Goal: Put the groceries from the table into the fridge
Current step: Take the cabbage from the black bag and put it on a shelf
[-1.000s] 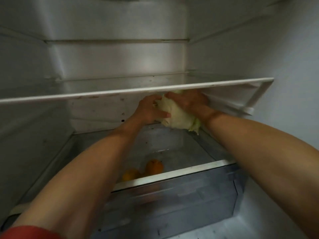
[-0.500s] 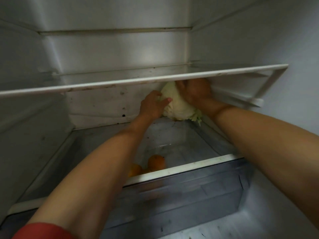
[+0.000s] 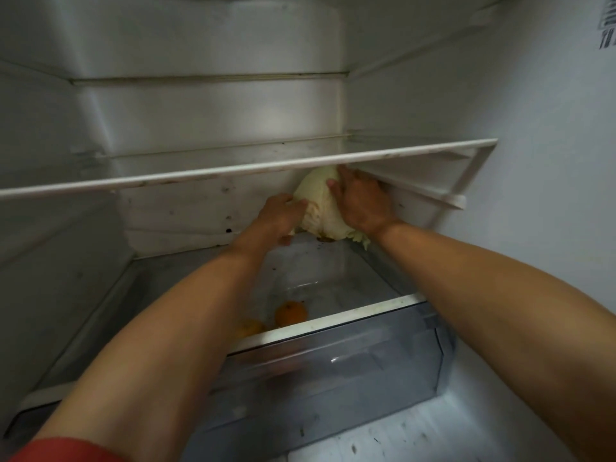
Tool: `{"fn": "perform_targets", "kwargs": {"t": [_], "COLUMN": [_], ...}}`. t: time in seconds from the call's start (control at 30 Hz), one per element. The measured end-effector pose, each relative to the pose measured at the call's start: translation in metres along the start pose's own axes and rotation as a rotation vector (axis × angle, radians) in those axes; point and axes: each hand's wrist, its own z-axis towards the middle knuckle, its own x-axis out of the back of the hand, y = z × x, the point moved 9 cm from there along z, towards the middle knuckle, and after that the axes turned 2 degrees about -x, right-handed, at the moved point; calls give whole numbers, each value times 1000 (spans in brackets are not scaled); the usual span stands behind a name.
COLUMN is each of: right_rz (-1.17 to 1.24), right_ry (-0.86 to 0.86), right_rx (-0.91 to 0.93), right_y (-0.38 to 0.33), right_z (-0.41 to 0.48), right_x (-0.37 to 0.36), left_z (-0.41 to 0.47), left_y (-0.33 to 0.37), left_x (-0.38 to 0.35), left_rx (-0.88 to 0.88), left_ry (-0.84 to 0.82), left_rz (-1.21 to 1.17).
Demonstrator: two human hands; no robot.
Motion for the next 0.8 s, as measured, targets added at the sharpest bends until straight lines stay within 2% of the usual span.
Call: {"fn": "perform_targets", "kwargs": {"t": [0.17, 0.27, 0.37, 0.53, 0.8], "right_rz": [-199, -279, -259, -197, -71], "right_ry": [124, 82, 8, -18, -88], "right_rx": [50, 109, 136, 244, 437], "right_y": [-10, -17, -21, -35, -86], "right_z": [-29, -46, -63, -105, -207], "right_x": [21, 25, 26, 44, 74], "left_z": [-17, -32, -53, -113, -283], "left_y": [0, -4, -5, 6, 11], "left_x": [22, 31, 38, 51, 74], "left_rx": [-76, -69, -42, 0, -24], "left_ry": [92, 106, 115, 178, 388], "left_rz": [426, 536, 584, 664, 919]}}
